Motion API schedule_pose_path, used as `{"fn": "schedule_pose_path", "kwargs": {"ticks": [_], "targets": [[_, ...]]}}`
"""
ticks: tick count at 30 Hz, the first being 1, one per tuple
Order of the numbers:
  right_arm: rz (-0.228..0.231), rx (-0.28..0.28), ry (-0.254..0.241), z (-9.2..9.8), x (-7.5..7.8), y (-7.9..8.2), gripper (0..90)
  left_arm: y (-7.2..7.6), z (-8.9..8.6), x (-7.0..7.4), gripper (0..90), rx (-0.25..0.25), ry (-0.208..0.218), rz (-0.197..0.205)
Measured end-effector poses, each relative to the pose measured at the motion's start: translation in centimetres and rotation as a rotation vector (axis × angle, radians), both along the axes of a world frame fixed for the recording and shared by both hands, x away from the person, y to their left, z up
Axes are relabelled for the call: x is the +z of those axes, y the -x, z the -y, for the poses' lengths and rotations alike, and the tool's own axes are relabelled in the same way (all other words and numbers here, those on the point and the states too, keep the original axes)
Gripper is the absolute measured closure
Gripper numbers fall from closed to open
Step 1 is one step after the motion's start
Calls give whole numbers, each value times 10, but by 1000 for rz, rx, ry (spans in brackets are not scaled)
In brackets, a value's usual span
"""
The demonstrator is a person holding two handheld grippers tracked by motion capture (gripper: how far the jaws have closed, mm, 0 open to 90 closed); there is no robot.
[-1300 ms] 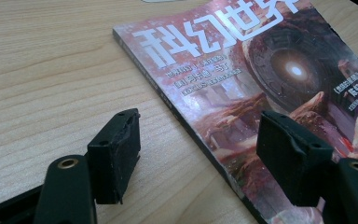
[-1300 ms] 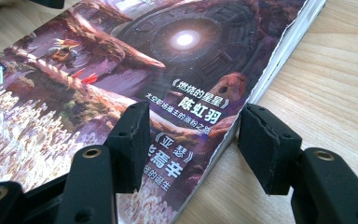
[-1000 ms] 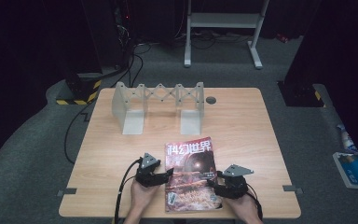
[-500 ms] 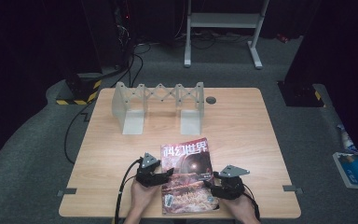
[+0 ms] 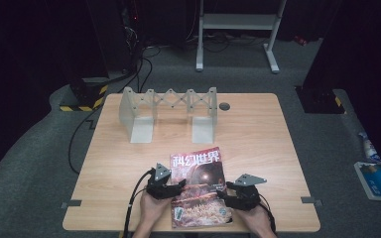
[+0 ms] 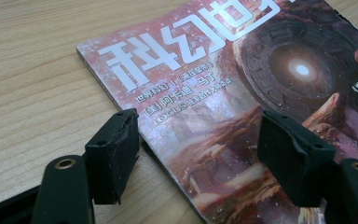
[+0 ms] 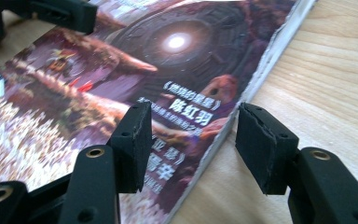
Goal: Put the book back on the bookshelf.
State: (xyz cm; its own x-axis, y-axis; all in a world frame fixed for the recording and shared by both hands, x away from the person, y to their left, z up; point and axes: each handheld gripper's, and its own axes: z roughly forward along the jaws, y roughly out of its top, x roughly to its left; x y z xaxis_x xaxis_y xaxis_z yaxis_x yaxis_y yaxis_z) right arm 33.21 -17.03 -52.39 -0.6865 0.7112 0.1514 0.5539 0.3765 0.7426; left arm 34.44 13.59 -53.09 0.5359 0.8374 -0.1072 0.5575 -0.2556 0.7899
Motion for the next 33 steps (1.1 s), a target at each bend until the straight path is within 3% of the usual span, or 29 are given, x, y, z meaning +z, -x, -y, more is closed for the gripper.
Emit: {"fn": "schedule_pose_path", "kwargs": {"ticks": [9, 17, 33], "targets": [[-9, -33, 9, 0, 10, -18, 471, 1, 1, 0, 295, 4, -1, 4], [-8, -57, 33, -11, 20, -43, 482, 1, 2, -1, 296, 7, -1, 6], [-15, -86, 88, -29, 23, -81, 430, 2, 2, -1, 298, 12, -4, 12]]}}
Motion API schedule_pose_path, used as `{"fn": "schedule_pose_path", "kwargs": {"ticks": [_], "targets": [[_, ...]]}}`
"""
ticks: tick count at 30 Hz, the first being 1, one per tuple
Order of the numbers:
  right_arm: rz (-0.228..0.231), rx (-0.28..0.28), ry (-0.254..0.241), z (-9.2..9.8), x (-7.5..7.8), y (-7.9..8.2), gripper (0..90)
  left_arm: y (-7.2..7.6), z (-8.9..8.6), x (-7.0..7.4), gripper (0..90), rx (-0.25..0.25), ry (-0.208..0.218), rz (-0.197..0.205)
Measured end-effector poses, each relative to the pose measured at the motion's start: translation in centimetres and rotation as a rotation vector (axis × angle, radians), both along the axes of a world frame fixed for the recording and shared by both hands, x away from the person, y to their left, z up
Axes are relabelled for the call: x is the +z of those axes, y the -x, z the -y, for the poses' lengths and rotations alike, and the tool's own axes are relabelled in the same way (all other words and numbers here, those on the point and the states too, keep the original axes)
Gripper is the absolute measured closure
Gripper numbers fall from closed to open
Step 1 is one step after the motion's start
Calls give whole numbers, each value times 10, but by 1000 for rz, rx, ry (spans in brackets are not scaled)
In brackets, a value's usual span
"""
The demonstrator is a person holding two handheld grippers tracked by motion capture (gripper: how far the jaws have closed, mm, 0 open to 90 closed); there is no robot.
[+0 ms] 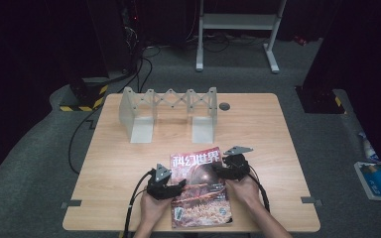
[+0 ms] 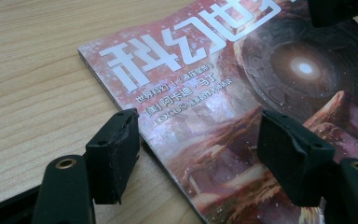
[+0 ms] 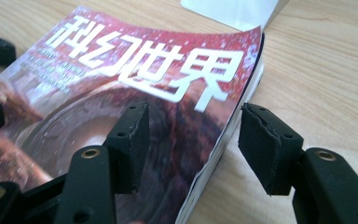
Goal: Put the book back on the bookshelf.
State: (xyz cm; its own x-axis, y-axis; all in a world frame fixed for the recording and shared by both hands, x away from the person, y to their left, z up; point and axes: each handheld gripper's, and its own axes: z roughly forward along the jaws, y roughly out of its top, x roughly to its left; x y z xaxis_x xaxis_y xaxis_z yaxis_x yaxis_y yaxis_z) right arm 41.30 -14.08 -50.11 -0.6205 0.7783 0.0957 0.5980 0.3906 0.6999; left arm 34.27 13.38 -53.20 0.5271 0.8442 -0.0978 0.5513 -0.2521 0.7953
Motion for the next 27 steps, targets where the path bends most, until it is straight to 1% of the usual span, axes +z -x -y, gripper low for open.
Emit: {"fn": "schedule_pose_path", "kwargs": {"ticks": [4, 7, 9, 12, 14, 16, 19, 23, 27], "targets": [[-3, -6, -7, -2, -1, -8, 420, 0, 0, 0, 299, 0, 1, 0], [-22, -12, -19, -4, -3, -13, 413, 0, 0, 0, 301, 1, 3, -1], [-26, -11, -9, -5, -5, -16, 411, 0, 0, 0, 305, 2, 5, -2], [-51, -19, -18, -6, -8, -19, 402, 0, 0, 0, 305, 3, 6, -2], [-56, -18, -25, -6, -10, -20, 395, 0, 0, 0, 305, 3, 4, -1], [-75, -23, -35, -5, -11, -22, 391, 0, 0, 0, 305, 3, 4, -1], [-90, -26, -50, -4, -13, -23, 380, 0, 0, 0, 305, 4, 3, 1], [-83, -22, -45, -5, -13, -23, 371, 0, 0, 0, 305, 5, 3, 2], [-86, -22, -49, -5, -13, -23, 377, 0, 0, 0, 304, 7, 2, 3]]}}
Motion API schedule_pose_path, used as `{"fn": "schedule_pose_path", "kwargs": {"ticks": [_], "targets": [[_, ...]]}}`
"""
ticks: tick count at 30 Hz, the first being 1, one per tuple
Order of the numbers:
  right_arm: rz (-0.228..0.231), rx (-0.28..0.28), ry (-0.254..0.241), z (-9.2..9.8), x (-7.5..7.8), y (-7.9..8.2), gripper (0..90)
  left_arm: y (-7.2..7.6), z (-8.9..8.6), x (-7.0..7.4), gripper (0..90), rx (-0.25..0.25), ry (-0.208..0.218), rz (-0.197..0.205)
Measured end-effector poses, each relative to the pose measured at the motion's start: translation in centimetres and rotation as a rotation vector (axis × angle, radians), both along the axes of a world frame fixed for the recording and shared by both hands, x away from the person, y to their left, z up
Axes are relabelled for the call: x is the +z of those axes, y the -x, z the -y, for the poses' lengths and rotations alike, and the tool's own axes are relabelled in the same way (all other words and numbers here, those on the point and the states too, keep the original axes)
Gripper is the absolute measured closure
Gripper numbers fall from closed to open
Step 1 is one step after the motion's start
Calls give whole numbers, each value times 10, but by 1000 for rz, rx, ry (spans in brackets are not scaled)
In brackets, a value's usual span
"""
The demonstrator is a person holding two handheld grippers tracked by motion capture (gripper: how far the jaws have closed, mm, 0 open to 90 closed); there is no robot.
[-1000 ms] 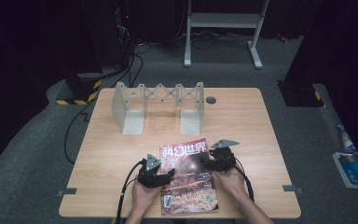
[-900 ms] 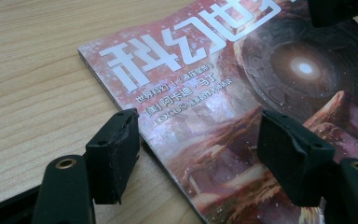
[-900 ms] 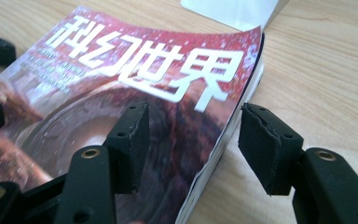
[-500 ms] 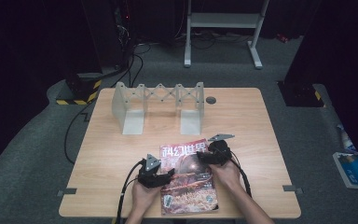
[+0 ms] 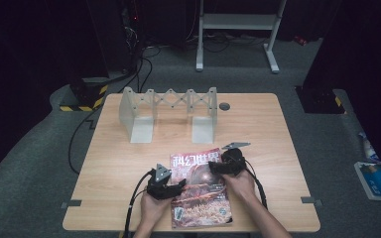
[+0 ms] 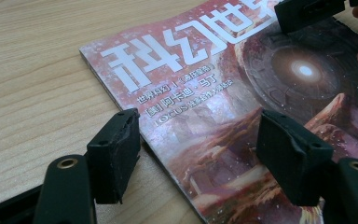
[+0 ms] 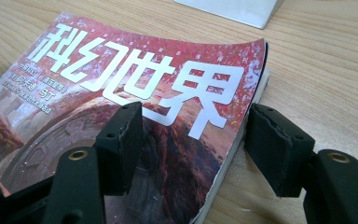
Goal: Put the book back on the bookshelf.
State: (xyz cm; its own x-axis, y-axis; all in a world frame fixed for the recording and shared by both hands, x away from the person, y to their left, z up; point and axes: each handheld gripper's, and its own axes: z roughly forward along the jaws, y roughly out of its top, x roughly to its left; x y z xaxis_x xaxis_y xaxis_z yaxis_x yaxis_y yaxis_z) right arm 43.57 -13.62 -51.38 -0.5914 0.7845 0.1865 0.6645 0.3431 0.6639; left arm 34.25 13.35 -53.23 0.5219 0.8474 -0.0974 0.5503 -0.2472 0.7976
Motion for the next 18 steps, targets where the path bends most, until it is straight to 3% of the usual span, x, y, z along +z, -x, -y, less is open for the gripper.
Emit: {"fn": "schedule_pose_path", "kwargs": {"ticks": [9, 18], "targets": [[23, 7, 0, 1, 3, 3, 427, 0, 1, 0, 302, 4, 0, 2], [25, 19, -42, 4, 9, 6, 446, 0, 1, 0, 298, 7, -5, 4]]}}
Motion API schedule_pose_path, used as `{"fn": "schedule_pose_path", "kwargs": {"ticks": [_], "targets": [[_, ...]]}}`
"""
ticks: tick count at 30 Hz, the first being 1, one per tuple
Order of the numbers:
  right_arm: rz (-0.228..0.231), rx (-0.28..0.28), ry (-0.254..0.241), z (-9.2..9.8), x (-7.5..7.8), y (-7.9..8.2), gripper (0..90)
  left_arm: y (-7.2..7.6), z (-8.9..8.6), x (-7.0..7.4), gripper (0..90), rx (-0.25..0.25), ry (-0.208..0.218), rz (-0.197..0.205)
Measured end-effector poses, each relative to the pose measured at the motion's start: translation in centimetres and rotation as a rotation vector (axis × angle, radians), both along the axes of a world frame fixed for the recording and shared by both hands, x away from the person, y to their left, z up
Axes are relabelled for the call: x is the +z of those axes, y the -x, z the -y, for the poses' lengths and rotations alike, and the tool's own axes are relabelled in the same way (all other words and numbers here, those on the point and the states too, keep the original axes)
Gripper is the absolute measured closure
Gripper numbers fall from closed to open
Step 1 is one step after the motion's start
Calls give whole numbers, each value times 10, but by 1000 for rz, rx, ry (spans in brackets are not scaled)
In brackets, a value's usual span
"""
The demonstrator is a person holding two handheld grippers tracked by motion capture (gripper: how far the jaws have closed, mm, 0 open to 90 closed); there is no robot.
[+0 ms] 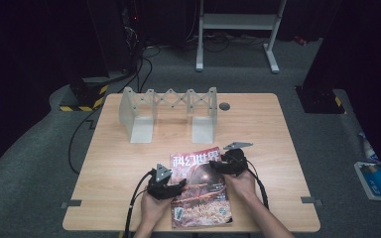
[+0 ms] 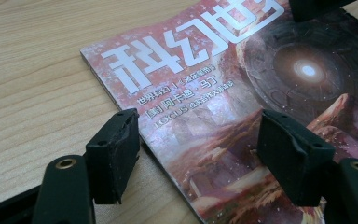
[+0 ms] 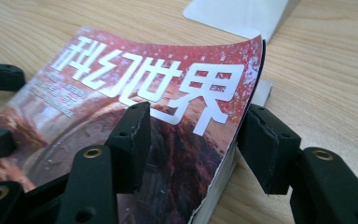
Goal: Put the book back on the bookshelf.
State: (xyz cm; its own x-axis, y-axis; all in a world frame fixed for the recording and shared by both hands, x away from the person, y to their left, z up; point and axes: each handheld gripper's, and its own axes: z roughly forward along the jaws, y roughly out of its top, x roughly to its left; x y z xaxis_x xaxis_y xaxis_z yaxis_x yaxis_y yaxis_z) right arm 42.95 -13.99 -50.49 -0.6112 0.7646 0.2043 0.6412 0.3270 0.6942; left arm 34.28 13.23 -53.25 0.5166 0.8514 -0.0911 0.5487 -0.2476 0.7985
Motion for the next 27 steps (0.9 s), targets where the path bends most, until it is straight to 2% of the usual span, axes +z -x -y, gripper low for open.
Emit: {"fn": "schedule_pose_path", "kwargs": {"ticks": [6, 13, 18, 21, 22, 27], "targets": [[-4, 24, -18, 2, 0, 4, 443, 0, 0, 0, 298, 4, -2, 2], [-38, 53, -57, 5, -2, 10, 456, 0, 1, 0, 296, 7, -3, 4], [-11, 72, -45, -5, 3, 13, 461, 0, 1, 0, 296, 8, -3, 3], [7, 88, -17, -8, 4, 15, 463, 0, 1, 0, 296, 8, -3, 3], [-5, 90, -14, -8, 4, 17, 464, 0, 1, 0, 296, 8, -3, 3], [-5, 109, 10, -7, 3, 21, 465, 0, 1, 0, 297, 10, -2, 4]]}}
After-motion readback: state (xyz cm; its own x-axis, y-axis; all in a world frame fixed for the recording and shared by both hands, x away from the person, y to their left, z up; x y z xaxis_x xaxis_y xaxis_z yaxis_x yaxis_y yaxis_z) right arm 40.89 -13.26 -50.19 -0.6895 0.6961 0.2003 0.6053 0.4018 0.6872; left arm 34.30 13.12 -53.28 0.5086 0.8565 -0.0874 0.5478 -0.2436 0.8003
